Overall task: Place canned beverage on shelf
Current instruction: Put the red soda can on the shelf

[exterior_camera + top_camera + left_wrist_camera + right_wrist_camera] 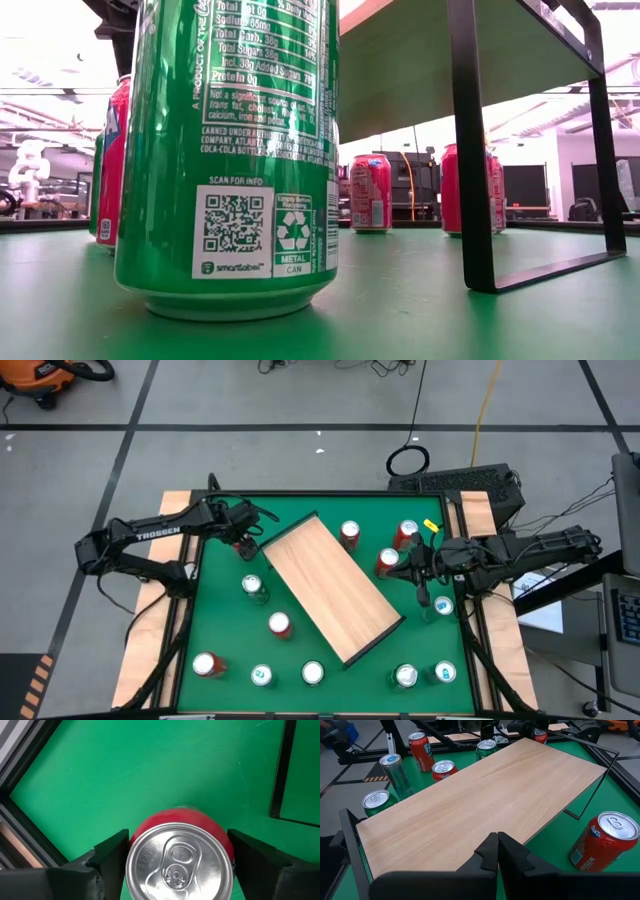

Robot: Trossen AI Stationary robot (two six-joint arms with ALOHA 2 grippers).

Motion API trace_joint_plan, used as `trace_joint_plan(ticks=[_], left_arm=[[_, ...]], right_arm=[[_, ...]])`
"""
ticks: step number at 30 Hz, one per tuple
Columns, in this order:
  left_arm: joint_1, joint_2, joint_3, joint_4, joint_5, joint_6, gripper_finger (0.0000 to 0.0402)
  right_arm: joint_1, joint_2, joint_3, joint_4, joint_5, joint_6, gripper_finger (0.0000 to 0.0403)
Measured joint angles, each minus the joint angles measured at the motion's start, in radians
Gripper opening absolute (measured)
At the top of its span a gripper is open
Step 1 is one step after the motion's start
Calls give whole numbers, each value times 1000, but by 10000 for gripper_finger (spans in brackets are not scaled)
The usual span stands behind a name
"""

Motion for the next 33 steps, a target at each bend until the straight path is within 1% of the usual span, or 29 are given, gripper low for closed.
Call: trace_joint_plan(ticks=[2, 8, 11, 15, 24, 27, 33], left_arm=[[0, 0, 0, 0, -1, 5, 269], [-3, -23, -1, -8, -29, 23, 269], [-3, -64, -1, -9, -36, 26, 269], [-3, -154, -1, -13, -42, 32, 269], [-3, -375, 13, -18, -86, 25, 269], [-3, -428, 47, -14, -97, 28, 269], [-3, -499, 147, -3, -100, 85, 269]], right_arm=[[0, 0, 0, 0, 0, 0, 0], [0, 0, 0, 1, 0, 10, 0], [0, 0, 0, 3, 0, 34, 0], [0, 22, 0, 34, 0, 44, 0], [0, 156, 0, 238, 1, -32, 0], [0, 206, 0, 317, 1, -51, 0], [1, 292, 0, 440, 1, -57, 0]])
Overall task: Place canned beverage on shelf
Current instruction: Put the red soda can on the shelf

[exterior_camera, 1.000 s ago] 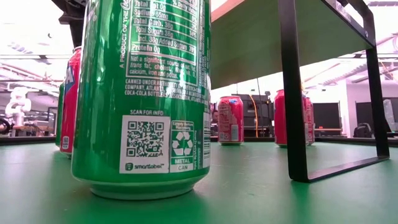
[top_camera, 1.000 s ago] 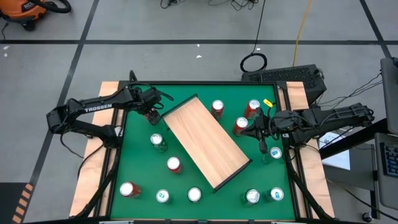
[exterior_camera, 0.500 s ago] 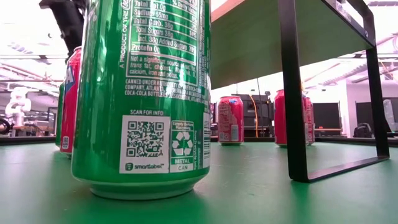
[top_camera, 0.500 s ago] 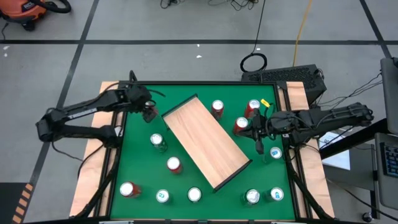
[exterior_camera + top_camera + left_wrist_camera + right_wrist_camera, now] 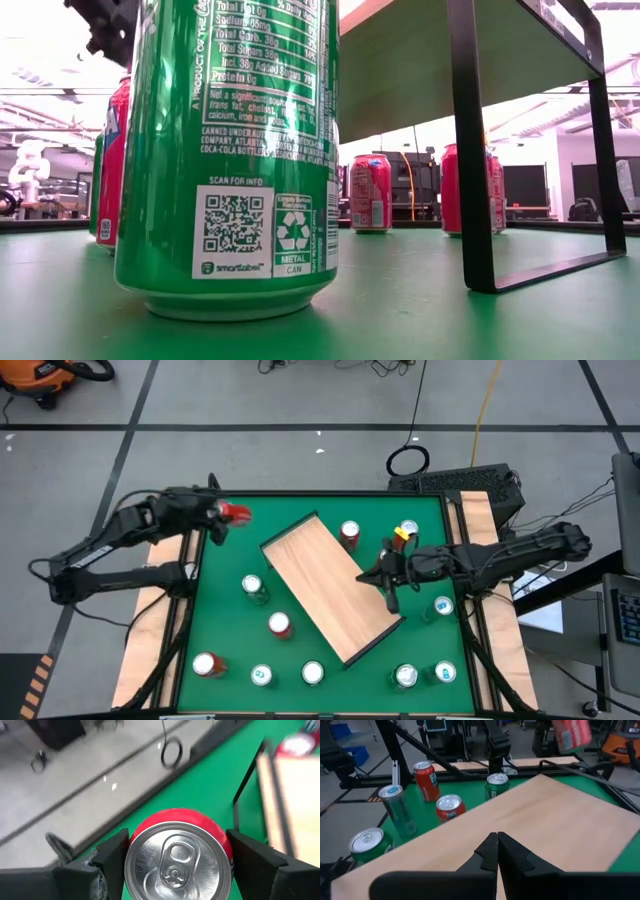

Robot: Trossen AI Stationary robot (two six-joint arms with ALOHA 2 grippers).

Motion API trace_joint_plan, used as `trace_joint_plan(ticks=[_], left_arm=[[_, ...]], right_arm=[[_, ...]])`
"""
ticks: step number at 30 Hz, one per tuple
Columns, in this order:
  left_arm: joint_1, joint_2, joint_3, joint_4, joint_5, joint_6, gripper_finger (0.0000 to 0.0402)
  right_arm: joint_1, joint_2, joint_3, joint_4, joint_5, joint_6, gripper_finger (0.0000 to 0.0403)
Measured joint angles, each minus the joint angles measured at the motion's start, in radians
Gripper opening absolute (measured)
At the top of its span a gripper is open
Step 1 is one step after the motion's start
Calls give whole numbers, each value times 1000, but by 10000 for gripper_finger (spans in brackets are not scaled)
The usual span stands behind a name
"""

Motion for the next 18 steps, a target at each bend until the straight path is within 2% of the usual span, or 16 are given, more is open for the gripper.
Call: trace_joint_plan(ticks=[5, 10, 13, 18], left_arm=[[-9, -28, 69, 54, 45, 45, 269], [-52, -40, 79, 207, 207, 108, 269], [-83, -37, 79, 273, 293, 113, 269], [-139, -10, 79, 358, 362, 132, 269]], right_arm=[[19, 80, 0, 135, 7, -65, 0], [43, 166, 0, 286, 10, -120, 0], [57, 210, 0, 377, 86, -137, 0], [83, 289, 0, 532, 239, -192, 0]])
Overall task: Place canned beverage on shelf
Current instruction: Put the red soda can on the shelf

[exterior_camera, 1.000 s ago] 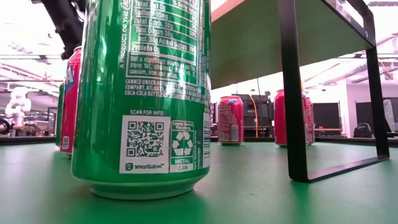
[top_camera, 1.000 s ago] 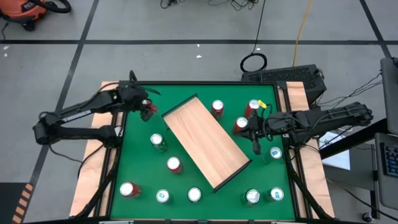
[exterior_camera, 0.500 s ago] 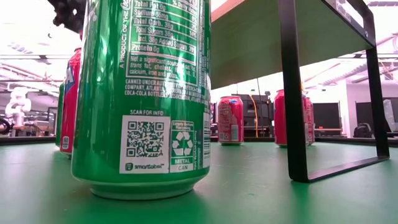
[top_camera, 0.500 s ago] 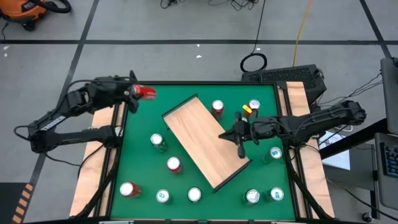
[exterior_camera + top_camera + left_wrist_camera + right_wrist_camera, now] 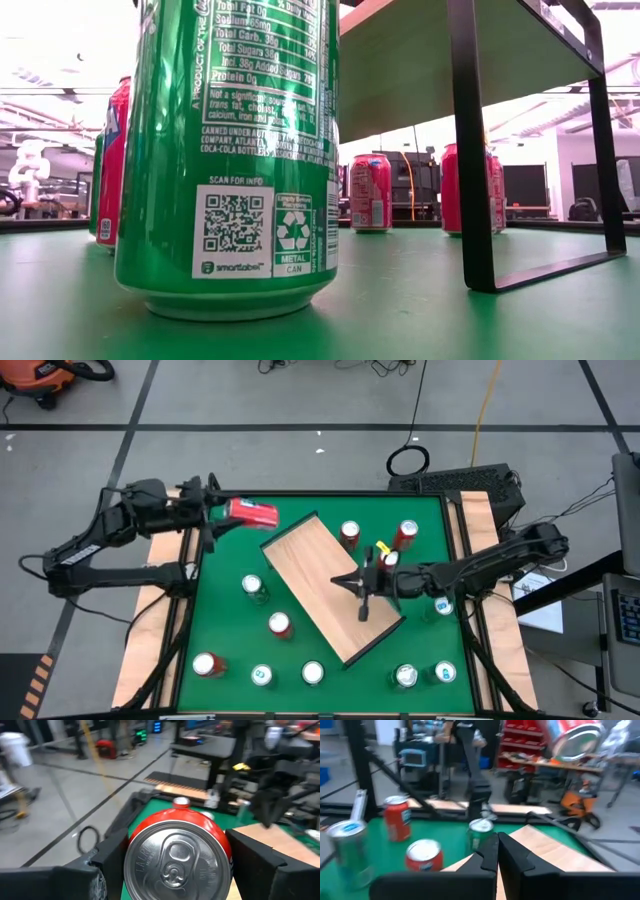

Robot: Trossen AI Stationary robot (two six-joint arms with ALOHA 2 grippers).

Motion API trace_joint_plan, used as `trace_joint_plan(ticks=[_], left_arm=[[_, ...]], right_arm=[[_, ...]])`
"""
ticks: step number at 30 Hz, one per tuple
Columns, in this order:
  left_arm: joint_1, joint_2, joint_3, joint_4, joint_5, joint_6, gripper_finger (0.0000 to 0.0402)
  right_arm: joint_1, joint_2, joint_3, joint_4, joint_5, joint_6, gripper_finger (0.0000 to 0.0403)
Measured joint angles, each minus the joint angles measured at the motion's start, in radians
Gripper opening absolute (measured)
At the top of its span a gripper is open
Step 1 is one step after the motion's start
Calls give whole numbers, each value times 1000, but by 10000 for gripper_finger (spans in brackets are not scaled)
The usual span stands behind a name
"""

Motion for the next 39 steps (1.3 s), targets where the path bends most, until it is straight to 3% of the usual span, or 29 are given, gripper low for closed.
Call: trace_joint_plan(ticks=[6, 12, 15, 19, 21, 31, 39], left_arm=[[-86, 58, 0, 92, 40, 7, 269], [-159, 142, 0, 189, 35, -19, 269], [-196, 182, 0, 220, 20, -18, 269], [-241, 227, 0, 231, -38, -32, 269], [-259, 253, 0, 252, -65, -60, 269], [-338, 376, 0, 386, -108, -55, 269], [-371, 429, 0, 441, -147, -34, 269]], right_arm=[[8, 84, 41, 94, 57, -93, 21], [16, 150, 154, 93, 147, -210, 103], [37, 168, 207, 77, 253, -319, 153], [74, 167, 271, 28, 472, -428, 219], [87, 165, 296, 8, 517, -463, 248], [88, 167, 302, -59, 519, -421, 346], [53, 167, 302, -111, 502, -367, 361]])
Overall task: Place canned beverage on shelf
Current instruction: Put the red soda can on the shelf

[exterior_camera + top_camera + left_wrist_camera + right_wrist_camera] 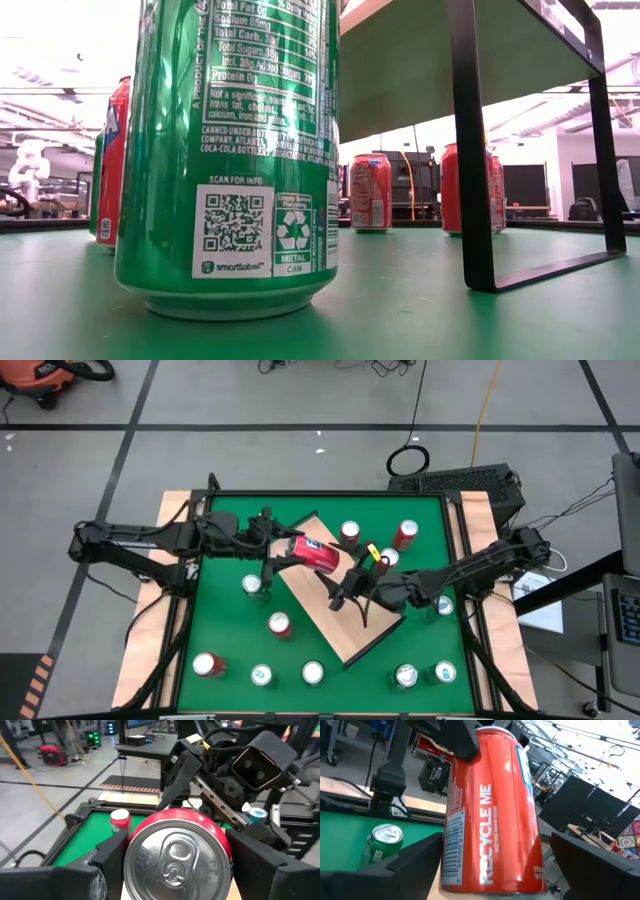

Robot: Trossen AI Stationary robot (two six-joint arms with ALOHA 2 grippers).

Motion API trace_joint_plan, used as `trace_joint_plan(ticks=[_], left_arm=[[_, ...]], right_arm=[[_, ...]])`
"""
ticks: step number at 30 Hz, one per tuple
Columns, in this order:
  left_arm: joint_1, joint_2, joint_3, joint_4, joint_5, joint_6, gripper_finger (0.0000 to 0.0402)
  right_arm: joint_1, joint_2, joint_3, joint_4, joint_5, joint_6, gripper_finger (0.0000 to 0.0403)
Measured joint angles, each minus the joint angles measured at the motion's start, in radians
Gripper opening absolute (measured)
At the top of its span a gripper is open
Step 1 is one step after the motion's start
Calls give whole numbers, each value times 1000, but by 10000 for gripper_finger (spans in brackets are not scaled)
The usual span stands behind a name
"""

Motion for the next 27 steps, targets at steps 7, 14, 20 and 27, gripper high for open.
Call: trace_joint_plan(ticks=[7, 14, 20, 27], left_arm=[[-1, 22, 0, 20, -5, -1, 269], [-1, 36, 0, 17, -9, -3, 269], [-1, 45, 0, 11, -13, -8, 271], [-1, 44, 0, 10, -4, -8, 310]], right_arm=[[-36, 0, 0, -86, -39, 81, 353], [-42, 0, 0, -107, -43, 97, 350], [-42, 0, 0, -134, -62, 114, 293], [-42, -1, 0, -135, -82, 126, 285]])
